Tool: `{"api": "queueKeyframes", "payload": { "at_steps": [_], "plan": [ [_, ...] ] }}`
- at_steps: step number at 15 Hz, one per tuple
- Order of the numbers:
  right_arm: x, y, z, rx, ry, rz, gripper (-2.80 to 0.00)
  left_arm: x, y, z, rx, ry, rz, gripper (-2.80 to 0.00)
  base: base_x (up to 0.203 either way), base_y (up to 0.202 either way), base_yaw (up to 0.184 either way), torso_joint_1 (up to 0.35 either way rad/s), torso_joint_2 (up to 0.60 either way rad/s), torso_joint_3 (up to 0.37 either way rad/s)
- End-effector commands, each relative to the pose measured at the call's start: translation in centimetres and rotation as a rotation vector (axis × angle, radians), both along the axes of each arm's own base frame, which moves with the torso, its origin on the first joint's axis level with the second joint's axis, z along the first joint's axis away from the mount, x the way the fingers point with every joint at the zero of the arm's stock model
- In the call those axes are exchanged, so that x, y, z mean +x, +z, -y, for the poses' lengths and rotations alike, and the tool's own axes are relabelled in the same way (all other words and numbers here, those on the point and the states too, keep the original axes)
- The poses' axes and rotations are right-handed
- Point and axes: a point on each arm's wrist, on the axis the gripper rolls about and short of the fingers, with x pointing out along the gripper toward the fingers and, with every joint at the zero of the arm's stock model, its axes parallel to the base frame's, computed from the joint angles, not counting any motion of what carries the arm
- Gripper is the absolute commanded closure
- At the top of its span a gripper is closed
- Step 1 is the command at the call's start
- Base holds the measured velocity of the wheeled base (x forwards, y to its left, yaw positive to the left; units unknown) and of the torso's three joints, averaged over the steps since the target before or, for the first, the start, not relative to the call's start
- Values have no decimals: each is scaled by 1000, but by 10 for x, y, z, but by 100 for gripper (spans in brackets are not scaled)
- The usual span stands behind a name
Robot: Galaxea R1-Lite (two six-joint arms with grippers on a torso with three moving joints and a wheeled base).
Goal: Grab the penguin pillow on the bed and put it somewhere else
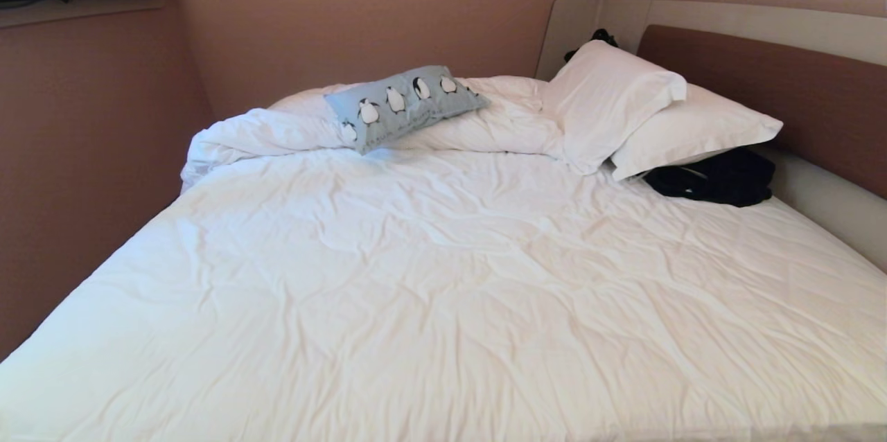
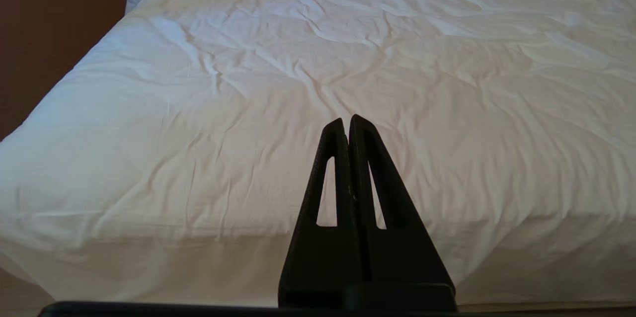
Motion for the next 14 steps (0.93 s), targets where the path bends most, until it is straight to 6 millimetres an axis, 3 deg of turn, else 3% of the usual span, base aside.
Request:
{"api": "queueKeyframes", "payload": {
  "at_steps": [1, 14],
  "plan": [
    [0, 0, 0, 2, 2, -1, 0, 0, 0, 0, -1, 1, 0, 0, 0, 0, 0, 0, 0, 0],
    [0, 0, 0, 5, -6, -1, 0, 0, 0, 0, -1, 1, -1, 0, 0, 0, 0, 0, 0, 0]
  ]
}}
